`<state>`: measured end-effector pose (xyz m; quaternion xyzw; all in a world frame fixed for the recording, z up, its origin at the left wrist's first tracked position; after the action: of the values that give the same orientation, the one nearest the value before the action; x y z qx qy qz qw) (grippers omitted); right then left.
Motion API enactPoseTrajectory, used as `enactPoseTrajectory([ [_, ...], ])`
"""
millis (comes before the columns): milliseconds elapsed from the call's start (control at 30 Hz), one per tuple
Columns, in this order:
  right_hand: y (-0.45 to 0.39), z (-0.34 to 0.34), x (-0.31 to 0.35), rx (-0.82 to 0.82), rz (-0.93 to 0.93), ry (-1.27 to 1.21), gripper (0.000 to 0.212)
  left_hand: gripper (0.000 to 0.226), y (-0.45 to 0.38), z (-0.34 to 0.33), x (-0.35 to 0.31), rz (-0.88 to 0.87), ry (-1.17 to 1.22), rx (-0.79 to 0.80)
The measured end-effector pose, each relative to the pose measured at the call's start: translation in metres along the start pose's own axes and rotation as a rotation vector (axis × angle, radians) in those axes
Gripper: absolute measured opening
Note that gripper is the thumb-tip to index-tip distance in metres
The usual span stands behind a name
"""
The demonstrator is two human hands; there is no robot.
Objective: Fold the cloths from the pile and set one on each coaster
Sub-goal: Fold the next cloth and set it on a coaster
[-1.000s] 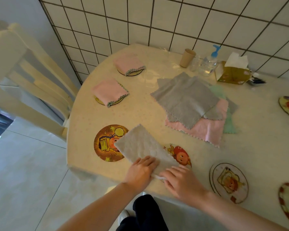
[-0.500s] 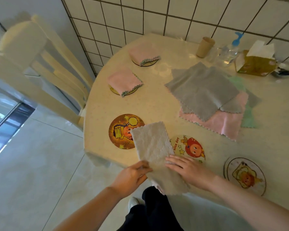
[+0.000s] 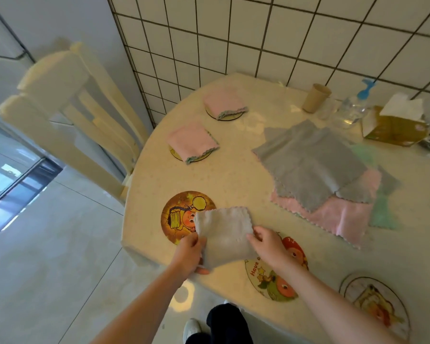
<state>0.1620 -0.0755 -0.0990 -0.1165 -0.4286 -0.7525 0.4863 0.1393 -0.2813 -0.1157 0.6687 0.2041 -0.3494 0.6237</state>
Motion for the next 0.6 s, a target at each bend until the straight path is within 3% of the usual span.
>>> enactPoseTrajectory([
  [167, -0.011, -0.004, -0.001, -0.033, -0.041, 0.168, 0.024, 0.016, 0.002, 0.004, 0.006, 0.033, 0.019, -0.055],
  [400, -0.019, -0.006, -0.004, -0.055, -0.123, 0.203, 0.027, 0.02, -0.004, 0.005, 0.009, 0.071, -0.042, -0.169],
  [600, -0.021, -0.002, 0.007, -0.145, -0.11, 0.504, 0.018, 0.021, -0.001, 0.019, 0.007, -0.044, -0.377, -0.434],
])
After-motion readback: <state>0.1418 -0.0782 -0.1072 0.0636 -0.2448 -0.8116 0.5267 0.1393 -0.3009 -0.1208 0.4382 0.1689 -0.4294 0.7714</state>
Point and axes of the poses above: each hand's wrist, its own y-axis away from the middle knuckle, its own z-axis out of the back of the hand, x = y × z, the point moved 5 cm from there along -y, towards the middle knuckle, and after that the axes turned 10 degrees about y, right-handed, at the moved point
